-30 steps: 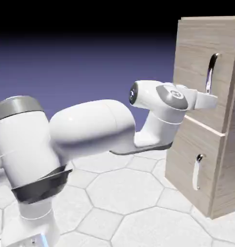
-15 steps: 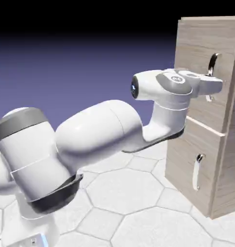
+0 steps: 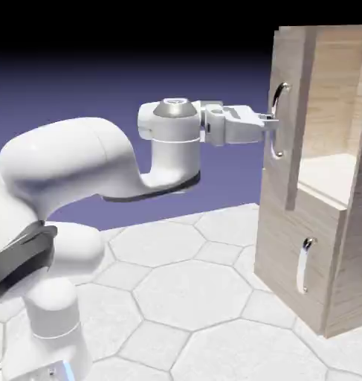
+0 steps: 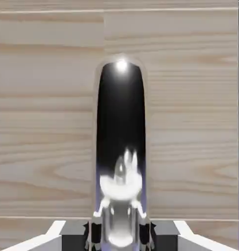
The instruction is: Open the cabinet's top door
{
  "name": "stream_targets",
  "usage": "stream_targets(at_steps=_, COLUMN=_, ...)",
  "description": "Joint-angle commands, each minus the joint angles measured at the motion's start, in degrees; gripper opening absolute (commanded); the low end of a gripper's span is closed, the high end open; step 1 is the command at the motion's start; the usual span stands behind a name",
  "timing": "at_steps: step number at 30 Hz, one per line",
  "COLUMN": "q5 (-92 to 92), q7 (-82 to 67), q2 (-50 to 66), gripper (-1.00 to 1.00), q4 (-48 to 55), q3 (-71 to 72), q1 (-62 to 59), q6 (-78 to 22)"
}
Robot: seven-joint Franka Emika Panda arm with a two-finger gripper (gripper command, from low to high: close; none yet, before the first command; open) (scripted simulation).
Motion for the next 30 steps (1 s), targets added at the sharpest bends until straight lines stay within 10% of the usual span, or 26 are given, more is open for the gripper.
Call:
stream_targets(at_steps=1, q5=1.46, q7=0.57, q2=-0.56, gripper=-1.00, q4=-0.70, q3=1.61, q1=-0.14, q6=-2.56)
stream_targets(at_steps=30, q5=41.99, q7=19.05, q2=-37.94, gripper=-1.00, q4=18.19, q3=16.42, q1=20.35, q6=-59.99)
